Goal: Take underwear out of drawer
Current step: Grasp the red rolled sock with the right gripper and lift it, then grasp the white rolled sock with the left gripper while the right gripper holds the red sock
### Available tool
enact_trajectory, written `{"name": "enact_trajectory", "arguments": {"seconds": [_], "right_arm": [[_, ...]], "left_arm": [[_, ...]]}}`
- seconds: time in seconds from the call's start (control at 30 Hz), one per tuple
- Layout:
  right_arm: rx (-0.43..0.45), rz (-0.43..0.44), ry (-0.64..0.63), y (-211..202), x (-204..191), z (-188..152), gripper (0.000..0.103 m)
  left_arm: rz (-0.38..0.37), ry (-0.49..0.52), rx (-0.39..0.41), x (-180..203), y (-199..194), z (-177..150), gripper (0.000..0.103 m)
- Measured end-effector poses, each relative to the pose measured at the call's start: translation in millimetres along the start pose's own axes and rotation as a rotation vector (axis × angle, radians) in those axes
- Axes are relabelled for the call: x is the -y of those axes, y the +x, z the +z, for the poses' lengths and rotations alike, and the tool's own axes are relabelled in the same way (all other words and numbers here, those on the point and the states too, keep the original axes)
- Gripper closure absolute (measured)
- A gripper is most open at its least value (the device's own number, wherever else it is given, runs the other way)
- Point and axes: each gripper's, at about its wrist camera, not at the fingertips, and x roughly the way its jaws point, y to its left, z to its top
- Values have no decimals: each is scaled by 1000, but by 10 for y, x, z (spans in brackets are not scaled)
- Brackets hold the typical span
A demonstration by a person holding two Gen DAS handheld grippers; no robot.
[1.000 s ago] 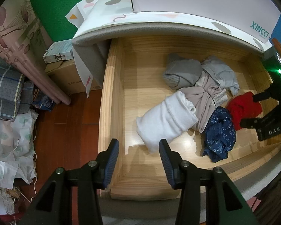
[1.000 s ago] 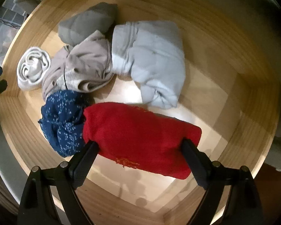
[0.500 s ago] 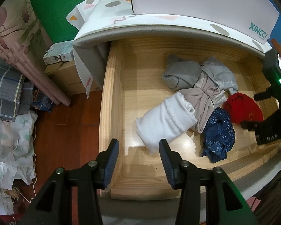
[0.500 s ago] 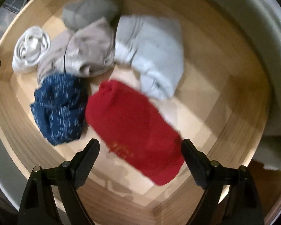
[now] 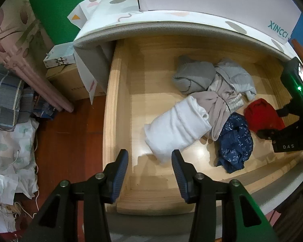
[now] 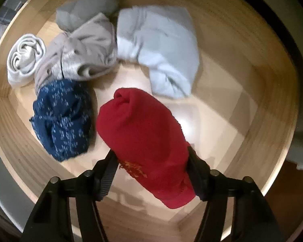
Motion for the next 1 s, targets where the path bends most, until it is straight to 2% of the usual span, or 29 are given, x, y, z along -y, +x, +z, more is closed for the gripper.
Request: {"name": "enact_trajectory", "arguments": {"seconds": [0.17, 0.37, 0.6, 0.73, 0.77, 1.0], "right_arm": [[-63, 31, 116, 46, 179, -196, 48], [-115, 55, 233, 92, 454, -386, 51], [-119, 37, 242, 210, 454, -494, 51], [-117, 34, 250, 225, 407, -521, 51], [-118, 31, 248, 226, 402, -529, 51], [-103, 3, 236, 162, 174, -609, 49]], "left_arm": [[-61, 3, -28, 21, 54, 41, 58], [-80, 54, -53, 147, 137, 113, 58], [-78, 172, -42, 304, 157, 274, 58], [-139, 201, -77, 373, 180, 361, 56], [-144, 213, -84, 403, 197, 381, 52], [-106, 266, -137, 551, 414, 497, 49]]}}
